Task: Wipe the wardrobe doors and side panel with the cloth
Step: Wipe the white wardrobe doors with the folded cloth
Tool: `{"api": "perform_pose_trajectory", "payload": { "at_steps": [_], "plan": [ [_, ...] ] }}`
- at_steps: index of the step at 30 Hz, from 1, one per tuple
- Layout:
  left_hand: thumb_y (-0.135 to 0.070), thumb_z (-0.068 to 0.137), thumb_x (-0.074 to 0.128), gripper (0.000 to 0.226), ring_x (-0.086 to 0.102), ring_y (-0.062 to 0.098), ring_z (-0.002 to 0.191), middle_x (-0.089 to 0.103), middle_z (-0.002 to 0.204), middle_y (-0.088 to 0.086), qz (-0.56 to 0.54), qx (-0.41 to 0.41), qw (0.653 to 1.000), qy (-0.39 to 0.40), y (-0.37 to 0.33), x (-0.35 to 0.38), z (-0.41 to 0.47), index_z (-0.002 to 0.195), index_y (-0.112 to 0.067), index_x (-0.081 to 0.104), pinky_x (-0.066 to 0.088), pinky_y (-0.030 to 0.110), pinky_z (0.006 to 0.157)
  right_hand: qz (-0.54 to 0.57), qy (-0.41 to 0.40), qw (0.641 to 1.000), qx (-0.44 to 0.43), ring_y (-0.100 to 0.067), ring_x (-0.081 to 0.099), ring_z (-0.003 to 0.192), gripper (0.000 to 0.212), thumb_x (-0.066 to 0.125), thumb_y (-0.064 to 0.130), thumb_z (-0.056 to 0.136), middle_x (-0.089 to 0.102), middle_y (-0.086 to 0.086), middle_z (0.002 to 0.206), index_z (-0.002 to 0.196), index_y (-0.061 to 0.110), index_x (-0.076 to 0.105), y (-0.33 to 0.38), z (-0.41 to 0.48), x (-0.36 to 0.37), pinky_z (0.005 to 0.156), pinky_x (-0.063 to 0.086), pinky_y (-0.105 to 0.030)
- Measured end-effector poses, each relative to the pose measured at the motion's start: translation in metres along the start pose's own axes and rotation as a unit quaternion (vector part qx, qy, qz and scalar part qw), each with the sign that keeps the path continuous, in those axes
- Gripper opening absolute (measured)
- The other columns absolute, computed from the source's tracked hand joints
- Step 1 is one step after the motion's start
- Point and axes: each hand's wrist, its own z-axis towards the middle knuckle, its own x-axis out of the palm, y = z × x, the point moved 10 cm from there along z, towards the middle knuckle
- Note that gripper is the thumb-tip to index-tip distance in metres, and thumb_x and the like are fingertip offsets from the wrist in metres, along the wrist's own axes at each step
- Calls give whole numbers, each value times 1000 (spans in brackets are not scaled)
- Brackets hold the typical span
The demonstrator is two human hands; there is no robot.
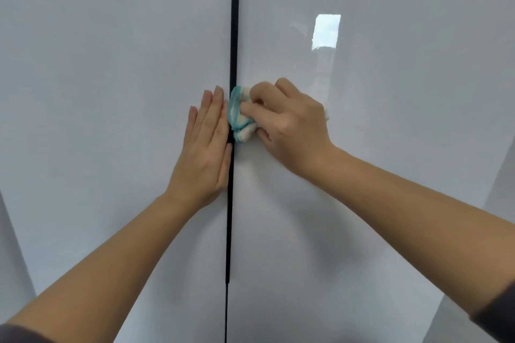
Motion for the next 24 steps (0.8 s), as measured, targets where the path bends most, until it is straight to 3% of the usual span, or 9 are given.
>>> {"api": "perform_pose_trajectory", "payload": {
  "at_steps": [5, 9, 14, 24],
  "plan": [
    [-4, 98, 33, 50, 8, 32, 147, 19, 155, 25, 30, -1, 999, -31, 2, -7, -14, 146, 5, 29, 2, 51, 120, 24, 68, 997, -30, -21, 47, 63, 14, 63, 2, 86, 68, 0, 84, 79, 11, 71, 40, -63, 10, 49, 37, -34],
    [-7, 96, 33, 53, 12, 38, 146, 19, 155, 25, 47, -24, 999, -6, -3, 7, -47, 147, 4, 28, 3, 56, 118, 33, 117, 991, -53, -19, 44, 63, 12, 68, 2, 82, 65, 2, 81, 77, 13, 70, 73, -115, 14, 52, 26, -31],
    [-9, 89, 42, 63, 11, 37, 147, 17, 156, 25, 51, -55, 997, 25, -10, 26, -90, 148, 3, 23, 2, 56, 118, 68, 165, 982, -65, -19, 45, 60, 13, 69, 3, 81, 62, 2, 76, 74, 14, 70, 111, -171, 16, 53, 23, -31],
    [-15, 92, 51, 69, 9, 31, 148, 17, 157, 20, 79, -97, 990, 70, -22, 54, -162, 149, -1, 16, 5, 57, 118, 145, 284, 943, -91, -18, 49, 67, 24, 49, 1, 91, 63, -1, 86, 76, 11, 66, 195, -289, 26, 55, 31, -29]
  ]
}}
